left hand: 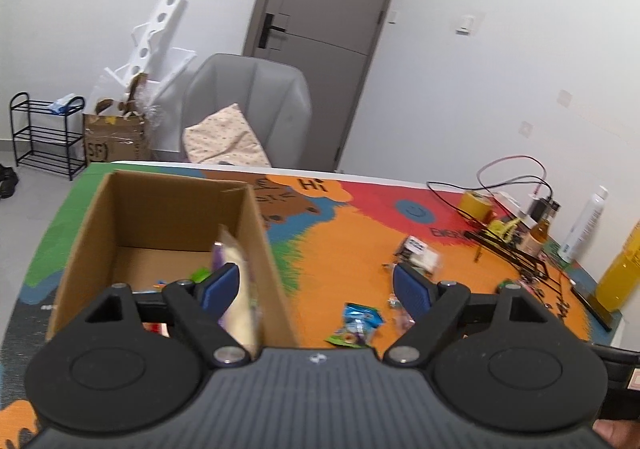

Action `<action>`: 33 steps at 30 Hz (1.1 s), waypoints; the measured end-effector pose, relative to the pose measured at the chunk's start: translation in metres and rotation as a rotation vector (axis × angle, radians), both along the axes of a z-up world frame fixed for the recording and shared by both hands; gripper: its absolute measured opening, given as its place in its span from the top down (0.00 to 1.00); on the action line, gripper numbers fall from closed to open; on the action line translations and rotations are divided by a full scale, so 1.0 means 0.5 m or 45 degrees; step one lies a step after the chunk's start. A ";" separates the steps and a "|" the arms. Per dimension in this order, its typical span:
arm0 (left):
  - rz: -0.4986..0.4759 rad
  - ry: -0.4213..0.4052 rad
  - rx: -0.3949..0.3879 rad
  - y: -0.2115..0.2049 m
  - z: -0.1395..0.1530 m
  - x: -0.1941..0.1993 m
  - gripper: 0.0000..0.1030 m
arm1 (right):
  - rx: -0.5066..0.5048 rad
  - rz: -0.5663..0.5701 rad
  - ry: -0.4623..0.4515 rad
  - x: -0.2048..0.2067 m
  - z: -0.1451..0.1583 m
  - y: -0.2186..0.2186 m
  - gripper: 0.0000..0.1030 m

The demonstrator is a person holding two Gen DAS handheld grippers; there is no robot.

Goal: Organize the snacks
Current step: 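Move both open tools back over the snacks on the table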

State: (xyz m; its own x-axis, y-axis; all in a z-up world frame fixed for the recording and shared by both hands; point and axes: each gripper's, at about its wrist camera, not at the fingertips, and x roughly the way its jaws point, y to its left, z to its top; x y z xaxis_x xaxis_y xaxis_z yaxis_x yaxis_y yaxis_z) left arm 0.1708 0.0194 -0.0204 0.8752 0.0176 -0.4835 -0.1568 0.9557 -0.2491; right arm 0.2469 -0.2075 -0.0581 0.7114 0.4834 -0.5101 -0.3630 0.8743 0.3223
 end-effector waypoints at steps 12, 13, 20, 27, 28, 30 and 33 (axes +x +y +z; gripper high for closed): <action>-0.122 0.009 0.031 -0.080 -0.011 0.033 0.22 | -0.004 -0.066 0.036 0.009 -0.026 -0.059 0.45; -0.130 0.012 0.035 -0.085 -0.013 0.036 0.23 | -0.005 -0.067 0.041 0.010 -0.029 -0.061 0.45; -0.160 0.066 0.044 -0.114 -0.044 0.071 0.33 | -0.015 -0.066 0.098 0.033 -0.065 -0.064 0.45; -0.183 0.139 0.053 -0.129 -0.082 0.113 0.41 | -0.027 -0.065 0.150 0.073 -0.102 -0.061 0.46; -0.186 0.149 0.055 -0.130 -0.088 0.121 0.41 | -0.029 -0.062 0.155 0.078 -0.106 -0.060 0.46; -0.186 0.167 0.060 -0.133 -0.100 0.135 0.42 | -0.038 -0.051 0.163 0.087 -0.113 -0.055 0.49; -0.183 0.198 0.067 -0.135 -0.120 0.156 0.44 | -0.052 -0.026 0.190 0.098 -0.127 -0.050 0.64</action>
State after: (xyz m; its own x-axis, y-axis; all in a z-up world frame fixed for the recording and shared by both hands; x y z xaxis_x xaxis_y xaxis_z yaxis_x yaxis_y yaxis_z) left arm 0.2490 -0.0480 -0.0802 0.7853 -0.0734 -0.6147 -0.0503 0.9821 -0.1816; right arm 0.2958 -0.2327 -0.1216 0.6357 0.4466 -0.6296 -0.2961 0.8943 0.3354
